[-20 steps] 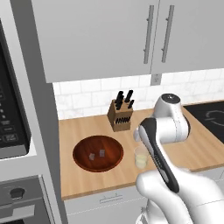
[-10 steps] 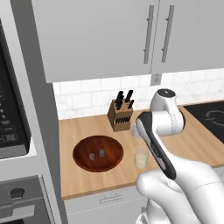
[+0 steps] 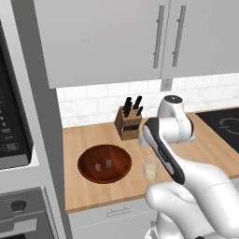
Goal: Grab a lemon wedge from the fridge and one ice cube from the ice bowl, and put them in the glass of lemonade.
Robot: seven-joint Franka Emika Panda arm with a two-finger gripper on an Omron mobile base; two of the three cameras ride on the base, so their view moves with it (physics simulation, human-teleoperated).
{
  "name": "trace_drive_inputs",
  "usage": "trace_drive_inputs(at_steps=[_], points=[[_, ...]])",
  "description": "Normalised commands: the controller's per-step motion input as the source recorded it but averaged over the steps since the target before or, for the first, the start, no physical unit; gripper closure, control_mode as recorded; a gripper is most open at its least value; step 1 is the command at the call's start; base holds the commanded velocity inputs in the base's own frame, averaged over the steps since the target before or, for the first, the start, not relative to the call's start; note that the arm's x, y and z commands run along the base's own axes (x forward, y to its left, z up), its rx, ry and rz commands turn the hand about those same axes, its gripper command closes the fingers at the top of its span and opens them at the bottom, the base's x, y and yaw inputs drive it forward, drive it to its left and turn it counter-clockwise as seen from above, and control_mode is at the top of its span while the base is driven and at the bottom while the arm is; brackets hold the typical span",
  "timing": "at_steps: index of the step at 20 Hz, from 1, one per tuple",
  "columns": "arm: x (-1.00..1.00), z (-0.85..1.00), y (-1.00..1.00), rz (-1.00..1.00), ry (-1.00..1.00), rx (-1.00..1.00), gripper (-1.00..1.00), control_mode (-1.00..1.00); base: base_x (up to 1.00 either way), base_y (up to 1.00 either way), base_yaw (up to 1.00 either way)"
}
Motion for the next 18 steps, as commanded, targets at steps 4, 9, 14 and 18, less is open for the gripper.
trace_drive_inputs(at_steps=[4, 9, 14, 18], points=[[0.03, -0.04, 0.0, 0.0, 0.0, 0.0, 1.0, -1.0, 0.0, 0.0, 0.0], [0.04, -0.1, 0.0, 0.0, 0.02, 0.0, 1.0, -1.0, 0.0, 0.0, 0.0], [0.0, -0.09, 0.0, 0.0, 0.11, 0.0, 1.0, -1.0, 0.0, 0.0, 0.0], [0.0, 0.0, 0.0, 0.0, 0.16, 0.0, 1.0, -1.0, 0.0, 0.0, 0.0]])
